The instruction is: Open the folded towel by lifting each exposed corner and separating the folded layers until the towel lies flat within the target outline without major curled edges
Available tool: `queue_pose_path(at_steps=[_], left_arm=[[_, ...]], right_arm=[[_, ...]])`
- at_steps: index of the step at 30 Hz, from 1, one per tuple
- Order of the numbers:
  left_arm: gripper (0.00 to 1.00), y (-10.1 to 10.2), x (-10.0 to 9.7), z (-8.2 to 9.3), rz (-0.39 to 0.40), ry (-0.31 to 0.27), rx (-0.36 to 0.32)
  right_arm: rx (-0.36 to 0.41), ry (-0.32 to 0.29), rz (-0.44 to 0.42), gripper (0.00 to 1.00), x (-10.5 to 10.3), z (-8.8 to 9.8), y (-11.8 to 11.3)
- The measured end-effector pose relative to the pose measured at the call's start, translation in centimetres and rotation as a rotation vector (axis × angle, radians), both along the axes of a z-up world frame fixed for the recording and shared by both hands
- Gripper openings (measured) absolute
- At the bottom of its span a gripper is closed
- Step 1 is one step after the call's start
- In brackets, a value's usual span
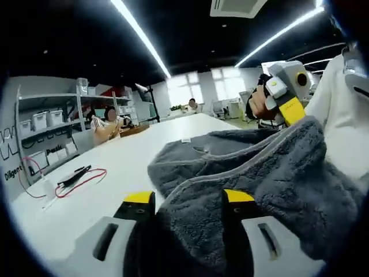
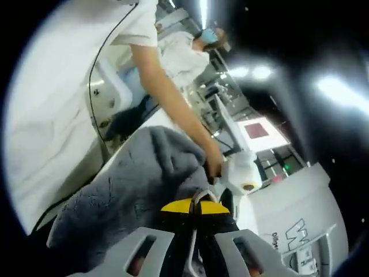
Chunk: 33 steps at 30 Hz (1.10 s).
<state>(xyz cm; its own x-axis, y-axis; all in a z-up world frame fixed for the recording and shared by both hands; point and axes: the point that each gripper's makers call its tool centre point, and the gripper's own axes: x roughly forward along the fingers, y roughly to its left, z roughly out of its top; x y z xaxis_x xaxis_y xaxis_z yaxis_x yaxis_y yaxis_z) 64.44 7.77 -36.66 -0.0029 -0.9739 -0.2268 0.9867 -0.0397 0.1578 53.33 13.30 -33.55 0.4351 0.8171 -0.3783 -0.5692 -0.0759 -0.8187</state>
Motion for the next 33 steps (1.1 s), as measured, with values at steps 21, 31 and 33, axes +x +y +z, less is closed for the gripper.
queue_pose_path(at_steps=[21,31,33], left_arm=[[0.18,0.2,0.4,-1.6,0.065,0.314,0.028],[0.09,0.7,1.9,-0.5,0.045,0.198,0.021],[0.09,0.7,2.0,-0.4,0.05,0.196,0.02]], right_arm=[[-0.057,0.026,-0.017,0.0,-0.7,-0.2,0.4],[-0.002,0.046,-0.105,0.0,-0.3,0.9,-0.2],[0.047,0.047,-0.126,0.0,-0.2,1.7,-0.5]])
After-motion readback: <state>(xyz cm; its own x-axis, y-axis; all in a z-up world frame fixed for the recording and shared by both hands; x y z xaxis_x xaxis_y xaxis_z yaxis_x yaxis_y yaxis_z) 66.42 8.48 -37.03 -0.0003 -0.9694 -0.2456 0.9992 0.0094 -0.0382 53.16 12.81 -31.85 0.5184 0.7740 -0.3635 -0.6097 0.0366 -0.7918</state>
